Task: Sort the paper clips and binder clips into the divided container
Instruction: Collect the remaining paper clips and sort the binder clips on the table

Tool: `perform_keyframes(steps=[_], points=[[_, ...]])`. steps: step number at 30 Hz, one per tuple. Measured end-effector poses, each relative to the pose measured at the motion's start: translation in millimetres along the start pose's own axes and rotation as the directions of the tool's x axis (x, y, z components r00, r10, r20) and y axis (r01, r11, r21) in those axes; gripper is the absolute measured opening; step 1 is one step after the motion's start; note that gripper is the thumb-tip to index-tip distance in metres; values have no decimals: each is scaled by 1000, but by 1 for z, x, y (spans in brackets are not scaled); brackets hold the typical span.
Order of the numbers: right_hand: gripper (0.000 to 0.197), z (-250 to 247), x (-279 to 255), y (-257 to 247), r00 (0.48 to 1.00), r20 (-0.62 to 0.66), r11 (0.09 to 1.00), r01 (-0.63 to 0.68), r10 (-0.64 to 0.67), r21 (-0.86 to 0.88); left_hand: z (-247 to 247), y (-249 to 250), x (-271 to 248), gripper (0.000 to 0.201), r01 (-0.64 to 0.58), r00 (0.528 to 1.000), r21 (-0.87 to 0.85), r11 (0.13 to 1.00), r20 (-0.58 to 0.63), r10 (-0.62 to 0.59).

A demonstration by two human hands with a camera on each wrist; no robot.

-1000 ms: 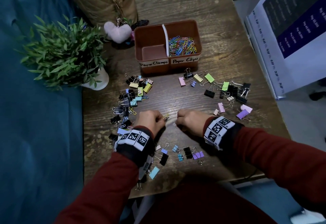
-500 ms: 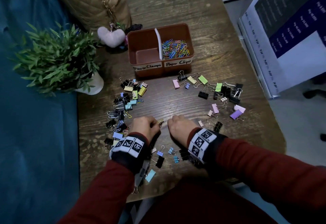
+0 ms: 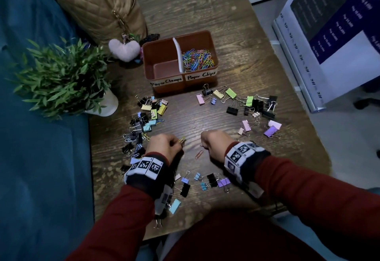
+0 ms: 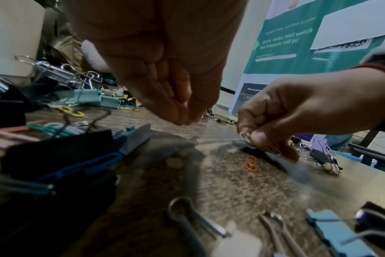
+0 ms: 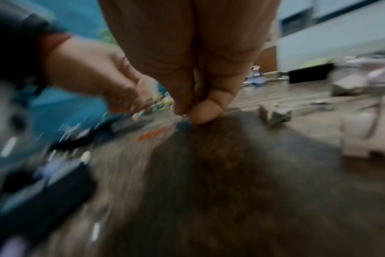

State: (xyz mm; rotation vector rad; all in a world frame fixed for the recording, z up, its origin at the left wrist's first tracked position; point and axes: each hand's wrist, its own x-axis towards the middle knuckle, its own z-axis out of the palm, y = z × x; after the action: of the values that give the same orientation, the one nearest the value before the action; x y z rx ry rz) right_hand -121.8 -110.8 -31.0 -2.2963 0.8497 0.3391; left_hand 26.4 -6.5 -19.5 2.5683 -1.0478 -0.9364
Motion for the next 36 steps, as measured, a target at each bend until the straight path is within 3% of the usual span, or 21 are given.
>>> perform_keyframes(steps=[3,9,11,13,15,19,22,25,27,30,32,36], points=[[13,-13,4,9,991,21,970,-131,129,203,-1,4,5,7,3,1000,-19,1000,6,-3],[10,-51,13,4,982,-103,915,-110,161,388,-22,27,17,5,-66,997,-43,997,-44,64],[9,-80,31,2,943,-278,912,-57,183,407,-41,45,33,9,-145,982,-26,989,-126,140],[7,-114,56,4,867,-438,880,-2,238,475,-62,69,54,12,-233,950,-5,972,-216,226],[7,-145,84,5,822,-494,877,-12,283,481,-79,95,79,16,-282,922,13,959,-271,275],[12,-177,121,2,835,-496,909,-13,238,416,-96,127,124,19,-278,921,58,959,-268,283],[27,-176,128,-2,854,-490,944,-6,177,331,-95,122,133,25,-283,925,104,953,-231,300],[34,-153,104,-6,845,-535,965,149,-10,217,-93,101,117,24,-316,910,99,944,-249,330],[30,-121,77,-7,865,-474,960,251,-166,122,-91,79,97,17,-308,913,80,948,-257,318],[17,-66,40,-5,945,-126,954,300,-301,-24,-79,40,60,14,-234,942,40,971,-236,237],[14,-35,24,-5,945,64,941,325,-320,-93,-67,11,36,15,-152,969,-12,988,-198,147],[17,-4,11,-6,924,178,901,374,-340,-220,-46,-35,-11,8,37,996,-69,997,-78,-43]])
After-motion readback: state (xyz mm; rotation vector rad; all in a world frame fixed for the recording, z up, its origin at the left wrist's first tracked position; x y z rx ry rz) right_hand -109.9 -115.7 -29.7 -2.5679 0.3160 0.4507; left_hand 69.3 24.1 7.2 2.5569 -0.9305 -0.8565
